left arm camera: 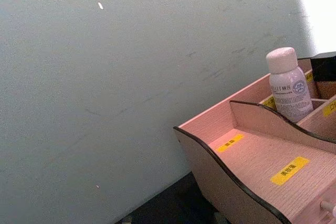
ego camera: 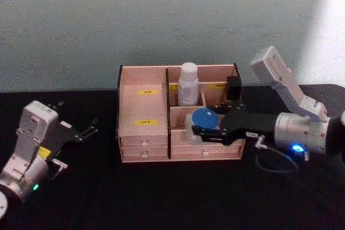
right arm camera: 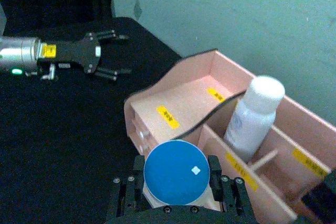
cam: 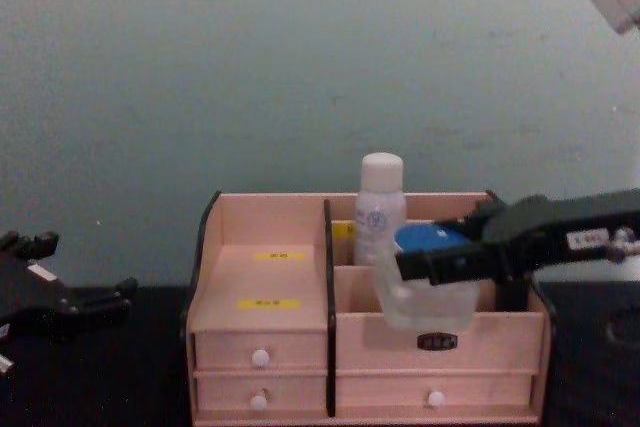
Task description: Pick up the facial cleanser and watermelon frost from the table and place them into the tiered storage box.
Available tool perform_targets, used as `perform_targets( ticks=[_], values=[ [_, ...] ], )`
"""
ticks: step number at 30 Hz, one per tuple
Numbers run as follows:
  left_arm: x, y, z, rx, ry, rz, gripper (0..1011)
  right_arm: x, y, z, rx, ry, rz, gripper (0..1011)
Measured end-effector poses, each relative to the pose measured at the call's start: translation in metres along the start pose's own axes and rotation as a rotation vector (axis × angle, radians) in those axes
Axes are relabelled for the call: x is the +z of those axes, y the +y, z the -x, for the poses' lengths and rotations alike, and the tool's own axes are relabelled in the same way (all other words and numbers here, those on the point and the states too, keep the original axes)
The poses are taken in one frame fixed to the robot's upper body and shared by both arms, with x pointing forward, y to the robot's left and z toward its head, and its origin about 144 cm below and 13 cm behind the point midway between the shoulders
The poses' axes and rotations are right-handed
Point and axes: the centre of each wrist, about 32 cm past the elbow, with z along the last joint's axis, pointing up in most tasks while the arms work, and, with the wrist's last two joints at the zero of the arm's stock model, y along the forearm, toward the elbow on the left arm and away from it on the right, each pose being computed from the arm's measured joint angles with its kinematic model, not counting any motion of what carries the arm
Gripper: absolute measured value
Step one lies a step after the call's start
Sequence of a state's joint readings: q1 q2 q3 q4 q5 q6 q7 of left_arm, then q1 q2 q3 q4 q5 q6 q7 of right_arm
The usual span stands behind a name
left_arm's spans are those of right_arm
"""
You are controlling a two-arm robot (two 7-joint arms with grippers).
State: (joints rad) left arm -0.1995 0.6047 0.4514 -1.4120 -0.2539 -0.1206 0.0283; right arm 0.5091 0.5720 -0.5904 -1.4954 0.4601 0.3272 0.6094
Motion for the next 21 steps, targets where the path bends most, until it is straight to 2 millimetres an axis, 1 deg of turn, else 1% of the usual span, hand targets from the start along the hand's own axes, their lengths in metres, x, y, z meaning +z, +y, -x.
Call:
perform_targets(
  ticks=[7,10,11,14,21],
  values=[
    [0.0,0.0,0.0,0.0,0.0,0.0,1001,0.016,0.017,-0.003,0.012,-0.016,-0.026,721],
    [0.0,0.0,0.0,0.0,0.0,0.0,1001,0.021,0.025,-0.004,0.018,-0.019,-0.034,721],
    [0.0,0.0,0.0,0.0,0.0,0.0,1001,0.021,0.025,-0.004,0.018,-0.019,-0.034,721],
    [0.0,0.0,0.0,0.0,0.0,0.0,1001,0.027,0.037,-0.005,0.021,-0.02,-0.041,721],
    [0.0,0.0,0.0,0.0,0.0,0.0,1001,0.036,0.058,-0.007,0.019,-0.014,-0.057,721]
  ],
)
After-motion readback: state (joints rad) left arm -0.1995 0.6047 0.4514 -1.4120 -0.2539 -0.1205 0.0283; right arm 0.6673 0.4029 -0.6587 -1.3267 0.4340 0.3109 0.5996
